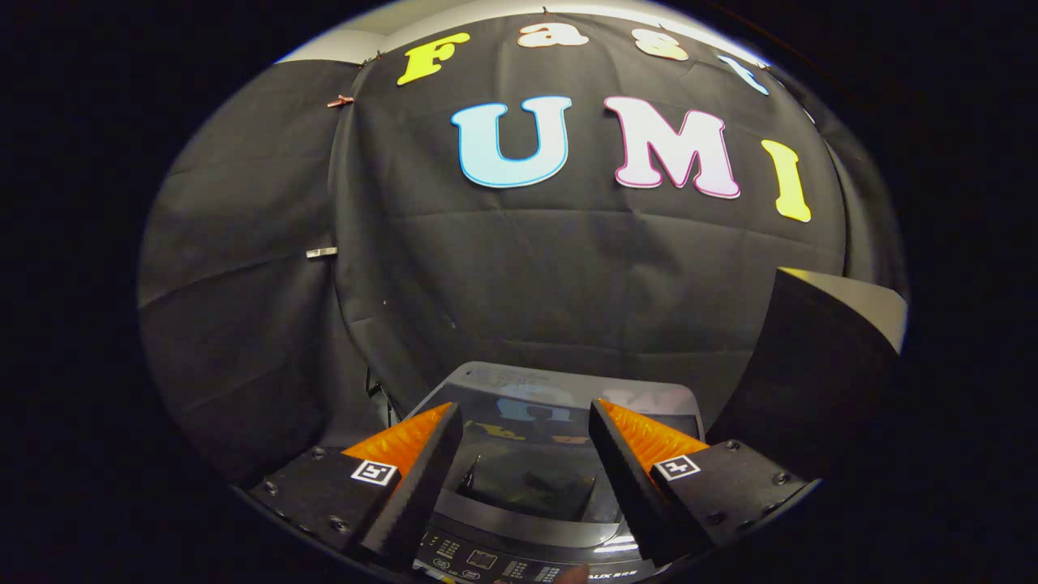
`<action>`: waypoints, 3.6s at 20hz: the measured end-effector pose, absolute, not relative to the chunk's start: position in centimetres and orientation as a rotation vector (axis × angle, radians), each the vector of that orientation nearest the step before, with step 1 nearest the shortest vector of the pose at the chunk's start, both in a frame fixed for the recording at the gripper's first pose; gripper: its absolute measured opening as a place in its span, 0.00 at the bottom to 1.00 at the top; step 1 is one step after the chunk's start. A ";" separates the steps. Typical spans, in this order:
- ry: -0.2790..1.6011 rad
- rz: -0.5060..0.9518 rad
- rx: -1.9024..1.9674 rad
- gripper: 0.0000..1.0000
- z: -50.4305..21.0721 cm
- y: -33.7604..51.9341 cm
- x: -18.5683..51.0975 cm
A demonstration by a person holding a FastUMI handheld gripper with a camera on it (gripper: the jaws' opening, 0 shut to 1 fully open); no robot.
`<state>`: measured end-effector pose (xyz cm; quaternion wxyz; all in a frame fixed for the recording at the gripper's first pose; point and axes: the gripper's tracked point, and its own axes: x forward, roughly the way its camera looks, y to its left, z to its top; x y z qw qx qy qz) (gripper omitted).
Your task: Put the clothes into the washing machine and then close the washing machine lid.
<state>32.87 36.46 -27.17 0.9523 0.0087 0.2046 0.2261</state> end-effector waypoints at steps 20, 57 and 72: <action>0.249 0.390 0.051 0.99 -15.1 29.7 27.5; 0.110 0.136 0.084 0.99 -7.8 9.0 15.6; 0.093 0.130 0.089 0.99 -7.3 8.6 15.3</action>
